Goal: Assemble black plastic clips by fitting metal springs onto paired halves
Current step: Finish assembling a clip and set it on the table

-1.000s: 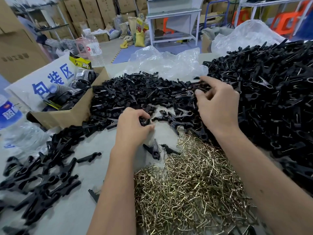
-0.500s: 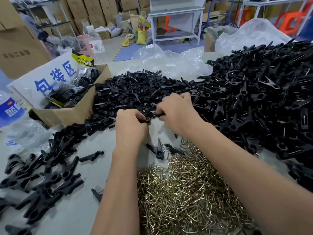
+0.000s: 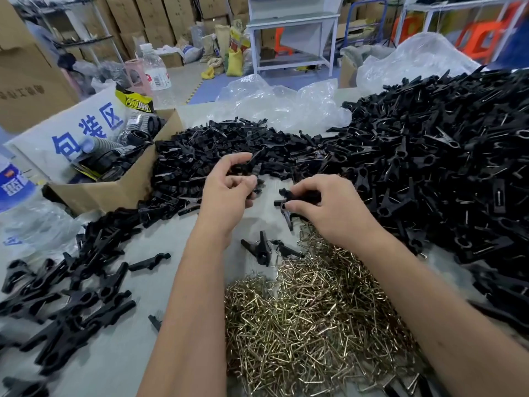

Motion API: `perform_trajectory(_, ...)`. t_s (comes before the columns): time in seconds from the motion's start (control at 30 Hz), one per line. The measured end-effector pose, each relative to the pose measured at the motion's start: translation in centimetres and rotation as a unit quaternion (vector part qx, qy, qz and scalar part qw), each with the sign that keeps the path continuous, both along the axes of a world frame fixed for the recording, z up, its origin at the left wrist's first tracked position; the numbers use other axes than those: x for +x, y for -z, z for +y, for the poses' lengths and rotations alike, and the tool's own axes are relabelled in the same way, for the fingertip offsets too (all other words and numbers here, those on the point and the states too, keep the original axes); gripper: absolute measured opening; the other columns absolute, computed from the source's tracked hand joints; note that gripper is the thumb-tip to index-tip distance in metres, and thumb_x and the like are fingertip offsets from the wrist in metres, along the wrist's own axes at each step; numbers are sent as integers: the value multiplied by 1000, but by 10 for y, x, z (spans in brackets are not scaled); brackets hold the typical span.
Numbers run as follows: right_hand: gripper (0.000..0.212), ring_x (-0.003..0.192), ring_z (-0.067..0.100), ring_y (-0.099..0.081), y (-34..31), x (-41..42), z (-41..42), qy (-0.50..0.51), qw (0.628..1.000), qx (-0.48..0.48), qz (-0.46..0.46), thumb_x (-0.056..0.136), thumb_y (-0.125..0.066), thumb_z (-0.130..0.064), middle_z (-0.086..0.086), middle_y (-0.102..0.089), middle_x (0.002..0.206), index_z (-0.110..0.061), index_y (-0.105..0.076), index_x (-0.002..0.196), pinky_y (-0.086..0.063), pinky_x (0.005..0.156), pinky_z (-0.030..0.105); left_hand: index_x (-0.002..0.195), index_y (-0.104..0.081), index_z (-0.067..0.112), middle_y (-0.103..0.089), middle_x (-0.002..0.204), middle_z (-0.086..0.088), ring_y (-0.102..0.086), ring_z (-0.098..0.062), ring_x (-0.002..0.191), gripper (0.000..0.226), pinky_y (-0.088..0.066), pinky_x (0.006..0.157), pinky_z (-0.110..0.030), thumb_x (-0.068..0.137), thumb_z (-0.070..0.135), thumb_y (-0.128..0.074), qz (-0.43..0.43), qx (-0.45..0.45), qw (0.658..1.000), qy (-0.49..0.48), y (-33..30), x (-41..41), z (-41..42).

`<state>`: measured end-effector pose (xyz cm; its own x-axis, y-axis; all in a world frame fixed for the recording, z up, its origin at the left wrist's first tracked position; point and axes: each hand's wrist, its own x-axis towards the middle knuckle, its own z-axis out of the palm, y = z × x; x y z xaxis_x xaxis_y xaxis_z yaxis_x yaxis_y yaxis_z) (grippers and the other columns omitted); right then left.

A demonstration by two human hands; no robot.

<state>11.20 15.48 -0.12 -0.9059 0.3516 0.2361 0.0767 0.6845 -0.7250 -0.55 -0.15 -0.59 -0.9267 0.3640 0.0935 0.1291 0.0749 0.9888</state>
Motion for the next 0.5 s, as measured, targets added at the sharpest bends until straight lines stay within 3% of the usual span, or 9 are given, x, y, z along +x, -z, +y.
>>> perform_trajectory(0.1,20,102,4,-63,1,-1,8,-9,1000,-12,-13,100,-69,-26,-8,-70,115,-22,-78,117,-47,86,12,116,-74,26,-66,69,7,-61,-7,64,29,-54,66,-22,101,3,-62,-25,24,999,24,-1,0,2)
perform_trajectory(0.23,24,59,-2,-56,4,-1,14,-21,997,-71,33,104,-60,-14,-14,-69,94,-25,-78,115,-42,54,13,115,-74,18,-70,74,-1,-65,-12,64,28,-56,65,-23,93,1,-72,-94,99,990,30,-4,2,5)
perform_trajectory(0.3,20,68,-2,-64,5,-1,15,7,990,-107,94,96,-72,-13,-11,-73,87,-25,-78,111,-50,63,14,113,-74,16,-72,78,-4,-68,-15,67,31,-57,66,-23,86,0,-79,-116,122,985,37,-6,4,5)
perform_trajectory(0.37,17,82,6,-71,7,-1,16,32,971,-195,135,86,-82,-9,-3,-76,87,-20,-78,98,-59,79,25,112,-75,15,-75,85,-9,-70,-19,72,33,-59,68,-25,84,-2,-80,-126,127,982,61,-6,6,5)
perform_trajectory(0.5,14,92,29,-76,10,0,13,18,929,-336,156,85,-81,0,10,-79,90,-13,-81,89,-62,92,47,113,-73,13,-80,98,-14,-75,-18,79,30,-61,73,-26,85,3,-79,-102,88,985,107,-8,10,7)
